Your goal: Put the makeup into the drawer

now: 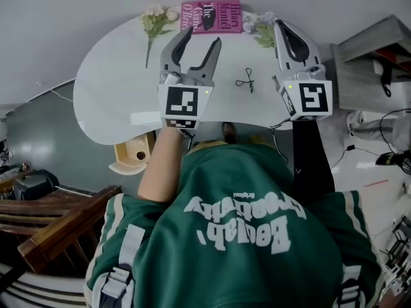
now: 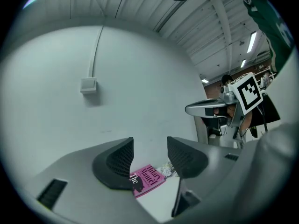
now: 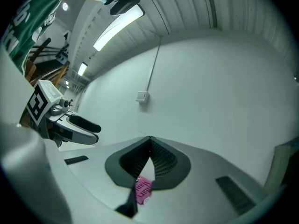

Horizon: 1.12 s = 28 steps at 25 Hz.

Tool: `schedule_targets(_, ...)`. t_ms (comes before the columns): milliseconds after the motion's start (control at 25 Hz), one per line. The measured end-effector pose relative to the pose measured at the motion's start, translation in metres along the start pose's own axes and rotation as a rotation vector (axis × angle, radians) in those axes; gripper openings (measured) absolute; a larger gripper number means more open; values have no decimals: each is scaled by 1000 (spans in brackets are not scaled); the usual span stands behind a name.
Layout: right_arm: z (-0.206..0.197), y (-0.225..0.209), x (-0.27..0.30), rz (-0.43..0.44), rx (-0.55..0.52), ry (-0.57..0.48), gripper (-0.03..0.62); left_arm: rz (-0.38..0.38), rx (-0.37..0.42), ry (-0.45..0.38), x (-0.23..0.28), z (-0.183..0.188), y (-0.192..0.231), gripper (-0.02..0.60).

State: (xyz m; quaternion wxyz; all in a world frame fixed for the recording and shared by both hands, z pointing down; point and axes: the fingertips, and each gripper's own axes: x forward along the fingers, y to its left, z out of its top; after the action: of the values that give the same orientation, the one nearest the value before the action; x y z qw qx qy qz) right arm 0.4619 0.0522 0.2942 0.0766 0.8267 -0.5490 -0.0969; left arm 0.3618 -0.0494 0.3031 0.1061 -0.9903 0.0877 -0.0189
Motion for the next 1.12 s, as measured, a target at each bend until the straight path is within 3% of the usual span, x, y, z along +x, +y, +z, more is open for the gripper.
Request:
schedule_targets(160,-9,-20,-14,-41,5,18,9,-65,1,-6,15,1,-22,242)
schedule_targets(280,-15,-25,-19,-57,13,30,9,-137,3,44,24,-16,-48,242)
schedule_targets(400,-23,-30,-25,-64,8,46,9,-211,-4,134,31,-56,-89,242)
schedule_targets(640,-36,-46,-49,-120,13,89,9,-332,-135,353,28,-156,-161,242)
schedule_targets(800,-45,-51,-64,-140,10,119,9,-351,-281,480,27,-202,-191,242)
schedule_targets(1120,-50,-58,-86,-171,-6,159,9,-299,-214,636,26,-268,-205,238)
